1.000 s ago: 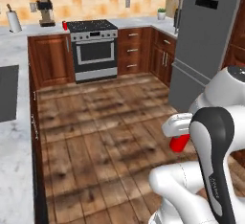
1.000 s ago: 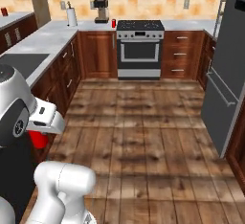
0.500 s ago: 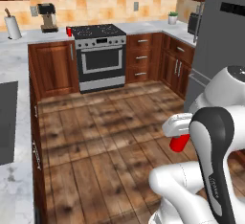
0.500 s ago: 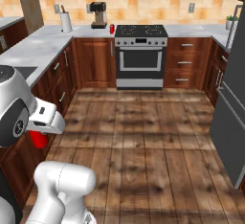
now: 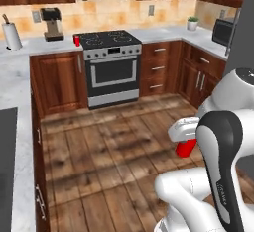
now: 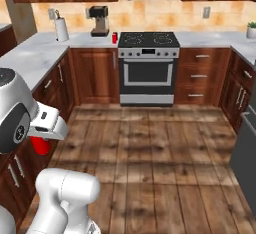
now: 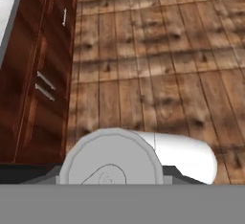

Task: Four empty soda cans are scattered around the kitchen. Gather all the cans and cluster them next to the stove for recycling.

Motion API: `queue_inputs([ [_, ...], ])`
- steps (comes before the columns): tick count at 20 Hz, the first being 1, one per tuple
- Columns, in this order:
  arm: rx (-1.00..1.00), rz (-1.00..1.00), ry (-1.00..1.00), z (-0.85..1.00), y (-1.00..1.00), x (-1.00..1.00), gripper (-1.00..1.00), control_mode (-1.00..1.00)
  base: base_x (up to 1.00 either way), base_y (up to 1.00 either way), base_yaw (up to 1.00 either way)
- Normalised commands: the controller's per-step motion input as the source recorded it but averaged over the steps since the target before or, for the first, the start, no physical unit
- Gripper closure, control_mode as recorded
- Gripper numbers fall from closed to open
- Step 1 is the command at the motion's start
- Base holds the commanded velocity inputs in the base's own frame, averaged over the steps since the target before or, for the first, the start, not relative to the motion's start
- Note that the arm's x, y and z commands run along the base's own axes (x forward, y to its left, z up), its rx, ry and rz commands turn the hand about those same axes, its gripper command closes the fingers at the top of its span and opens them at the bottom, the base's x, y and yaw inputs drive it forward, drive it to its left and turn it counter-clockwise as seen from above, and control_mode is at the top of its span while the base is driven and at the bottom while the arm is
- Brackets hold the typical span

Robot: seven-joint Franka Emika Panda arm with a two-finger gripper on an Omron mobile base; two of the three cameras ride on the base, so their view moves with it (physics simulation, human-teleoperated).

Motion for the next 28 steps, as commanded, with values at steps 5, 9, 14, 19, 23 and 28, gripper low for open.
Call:
queue_inputs([
  [5,0.0,0.0,0.0,0.0,0.0,0.0,1.0,1.0,1.0,0.15,0.01],
  [9,0.0,0.0,0.0,0.0,0.0,0.0,1.0,1.0,1.0,-0.2,0.4],
  [14,0.0,0.0,0.0,0.0,0.0,0.0,1.0,1.0,1.0,-0.26,0.54],
  [19,0.0,0.0,0.0,0.0,0.0,0.0,1.0,1.0,1.0,-0.01,0.28],
  [23,0.0,0.0,0.0,0.0,0.0,0.0,1.0,1.0,1.0,-0.15,0.24],
  [28,0.0,0.0,0.0,0.0,0.0,0.0,1.0,1.0,1.0,-0.01,-0.03],
])
